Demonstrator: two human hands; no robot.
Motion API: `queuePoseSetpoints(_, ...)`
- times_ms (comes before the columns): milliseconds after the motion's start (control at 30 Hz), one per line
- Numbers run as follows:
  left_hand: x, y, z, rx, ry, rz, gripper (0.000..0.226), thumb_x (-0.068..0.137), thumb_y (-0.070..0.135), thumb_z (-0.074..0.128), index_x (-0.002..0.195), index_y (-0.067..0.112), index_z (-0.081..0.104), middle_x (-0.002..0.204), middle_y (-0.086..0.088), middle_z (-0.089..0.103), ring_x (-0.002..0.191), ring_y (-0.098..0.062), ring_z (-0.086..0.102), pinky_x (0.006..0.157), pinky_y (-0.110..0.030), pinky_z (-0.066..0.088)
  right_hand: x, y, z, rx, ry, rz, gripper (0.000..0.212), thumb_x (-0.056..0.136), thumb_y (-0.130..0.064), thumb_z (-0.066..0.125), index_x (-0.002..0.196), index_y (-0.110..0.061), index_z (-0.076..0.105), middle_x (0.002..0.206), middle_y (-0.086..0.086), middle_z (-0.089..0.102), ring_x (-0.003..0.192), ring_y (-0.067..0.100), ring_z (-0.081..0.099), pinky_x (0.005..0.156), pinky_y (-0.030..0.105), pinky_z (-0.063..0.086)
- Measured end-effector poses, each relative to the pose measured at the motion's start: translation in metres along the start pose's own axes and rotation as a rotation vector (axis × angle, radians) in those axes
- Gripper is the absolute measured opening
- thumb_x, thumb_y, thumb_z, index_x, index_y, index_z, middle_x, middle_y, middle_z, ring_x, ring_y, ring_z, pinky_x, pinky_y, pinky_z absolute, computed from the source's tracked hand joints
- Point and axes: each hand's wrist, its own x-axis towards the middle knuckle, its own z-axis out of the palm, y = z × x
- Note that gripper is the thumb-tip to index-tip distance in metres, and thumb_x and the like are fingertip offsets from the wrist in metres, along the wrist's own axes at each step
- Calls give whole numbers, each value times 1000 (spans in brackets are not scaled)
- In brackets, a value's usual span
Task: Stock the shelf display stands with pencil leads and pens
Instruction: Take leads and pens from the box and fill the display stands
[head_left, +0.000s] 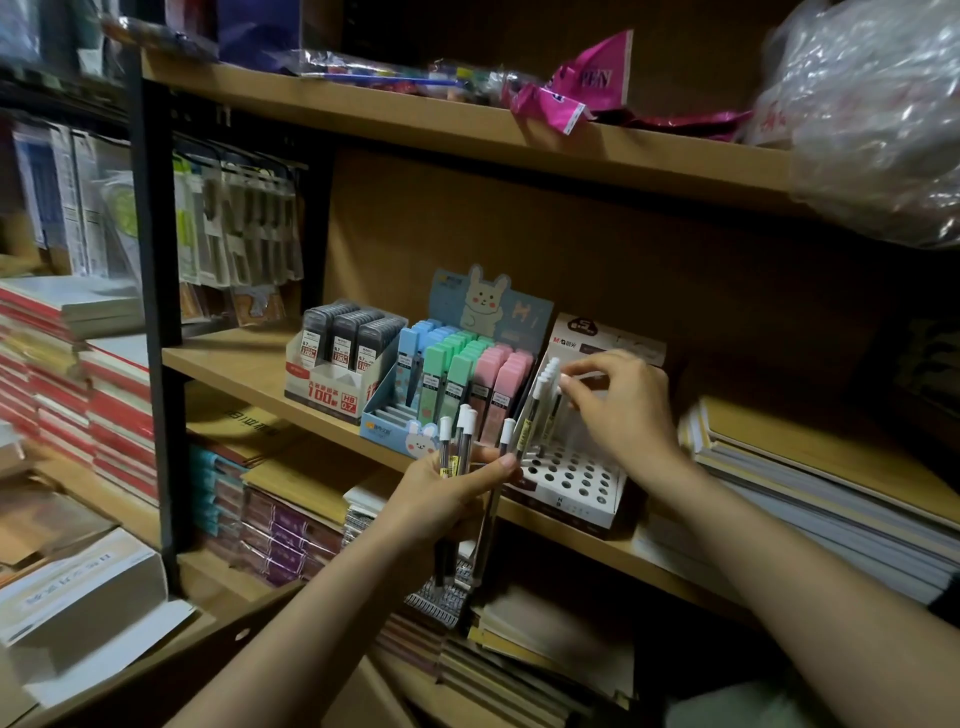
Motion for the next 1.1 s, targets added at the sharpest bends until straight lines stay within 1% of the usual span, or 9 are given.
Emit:
queuePoseSetpoints(133, -2, 0, -5, -22, 13, 3, 47, 72, 32, 79, 109, 8, 63, 53, 9, 51, 42, -4, 38, 39, -16, 31, -5, -1, 3, -36, 0, -20, 20, 89, -13, 69, 108, -14, 71, 108, 3, 64, 83, -2, 56, 70, 0, 44)
queuePoseSetpoints(200, -2, 1, -8, -16, 29, 7, 44, 74, 31, 79, 109, 8, 64, 53, 9, 52, 41, -4, 39, 38, -16, 31, -13, -1, -1, 22, 5, 18, 33, 89, -15, 68, 121, -19, 64, 113, 0, 54, 79, -6, 51, 67, -5, 39)
queuePoseSetpoints(333, -3, 2, -8, 5, 6, 27, 39, 72, 32, 81, 103, 12, 67, 58, 6, 53, 43, -4, 41, 40, -16, 32, -35, -14, -6, 214, -76, 0, 28, 87, -26, 69, 115, -29, 63, 100, -15, 61, 85, -8, 60, 66, 3, 46)
queuePoseSetpoints(500, -3, 4, 4, 102, -58, 70, 9, 77, 29, 77, 81, 23, 71, 52, 9, 51, 42, -5, 41, 39, -17, 32, -47, -27, 3, 311, -294, 77, 18, 81, -28, 77, 99, -29, 75, 81, -12, 72, 77, -4, 66, 65, 9, 49)
queuePoseSetpoints(633, -3, 8, 5, 57, 2, -44, 32, 87, 36, 67, 104, 10, 63, 52, 10, 52, 41, -3, 41, 39, -15, 33, -31, -23, -10, 345, -174, 80, 15, 82, -25, 75, 94, -30, 72, 80, -11, 72, 70, -4, 67, 63, 12, 52)
queuePoseSetpoints(767, 2, 9, -4, -184, 61, -175, 15, 94, 22, 51, 102, 11, 57, 69, 1, 54, 46, -6, 38, 41, -17, 26, -9, -11, -25, 264, -16, 61, 17, 82, -24, 74, 95, -23, 64, 88, -8, 70, 80, 4, 69, 71, 24, 59)
queuePoseSetpoints(833, 4, 9, -6, -254, 49, -183, 20, 95, 13, 42, 109, 9, 57, 71, -1, 58, 47, -7, 43, 43, -18, 29, -5, -6, -24, 225, 42, 49, 16, 83, -23, 74, 93, -18, 62, 89, -7, 68, 84, 6, 67, 74, 28, 59)
queuePoseSetpoints(967, 5, 10, -6, -257, -26, -173, 27, 91, 5, 49, 118, 6, 56, 79, -5, 59, 54, -9, 48, 46, -20, 40, -3, 0, -14, 187, 105, 14, 14, 85, -21, 73, 88, -16, 60, 82, -12, 64, 77, -5, 63, 66, 12, 52)
queuePoseSetpoints(1100, 5, 9, -8, -261, -115, -124, 48, 81, 3, 63, 127, 8, 51, 82, -6, 60, 64, -11, 54, 56, -22, 47, -2, 6, -10, 168, 146, 5, 15, 86, -21, 72, 88, -14, 60, 81, -11, 63, 75, -3, 62, 62, 5, 48)
